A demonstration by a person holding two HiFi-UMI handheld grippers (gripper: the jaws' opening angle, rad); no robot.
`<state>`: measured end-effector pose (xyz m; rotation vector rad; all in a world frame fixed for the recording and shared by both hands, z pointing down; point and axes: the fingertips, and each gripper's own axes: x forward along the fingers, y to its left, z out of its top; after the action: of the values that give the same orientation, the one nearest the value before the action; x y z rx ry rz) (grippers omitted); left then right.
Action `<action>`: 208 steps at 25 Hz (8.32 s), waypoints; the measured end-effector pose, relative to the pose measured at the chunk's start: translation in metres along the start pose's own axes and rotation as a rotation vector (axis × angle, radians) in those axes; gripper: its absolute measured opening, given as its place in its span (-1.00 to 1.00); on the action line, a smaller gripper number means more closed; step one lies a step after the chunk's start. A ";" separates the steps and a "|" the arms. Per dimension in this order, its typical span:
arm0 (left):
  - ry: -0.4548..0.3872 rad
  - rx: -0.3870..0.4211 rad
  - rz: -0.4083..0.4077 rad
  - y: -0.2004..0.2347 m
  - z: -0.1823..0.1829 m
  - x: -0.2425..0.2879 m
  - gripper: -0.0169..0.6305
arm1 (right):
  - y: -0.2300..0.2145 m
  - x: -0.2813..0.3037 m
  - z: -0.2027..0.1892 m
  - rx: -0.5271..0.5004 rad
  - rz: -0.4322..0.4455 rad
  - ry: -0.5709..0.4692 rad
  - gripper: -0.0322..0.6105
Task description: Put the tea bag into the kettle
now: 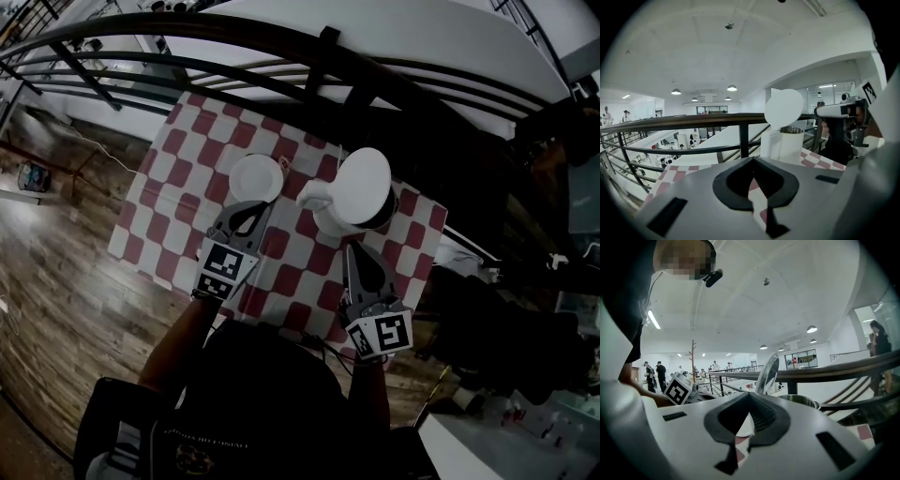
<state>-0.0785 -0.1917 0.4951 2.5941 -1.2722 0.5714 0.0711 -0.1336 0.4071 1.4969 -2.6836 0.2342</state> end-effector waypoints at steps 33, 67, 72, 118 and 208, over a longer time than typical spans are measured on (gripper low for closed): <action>0.191 0.264 0.084 0.019 -0.070 -0.017 -0.69 | 0.037 -0.023 -0.036 0.015 0.065 0.048 -0.87; 0.360 0.352 0.018 0.075 -0.105 0.218 0.56 | 0.002 0.046 -0.077 0.119 0.087 0.191 -0.87; 0.375 0.342 0.020 0.080 -0.108 0.224 -0.12 | 0.003 0.048 -0.084 0.149 0.079 0.212 -0.87; -0.244 0.078 0.037 -0.069 0.072 -0.072 -0.94 | 0.069 -0.056 -0.008 -0.037 0.131 -0.046 -0.87; -0.108 0.209 -0.125 -0.170 0.054 0.052 -0.27 | 0.015 -0.084 -0.019 -0.016 -0.066 0.019 -0.87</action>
<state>0.0987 -0.1438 0.4671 2.8884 -1.1236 0.5757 0.1026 -0.0519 0.4132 1.5674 -2.6095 0.2217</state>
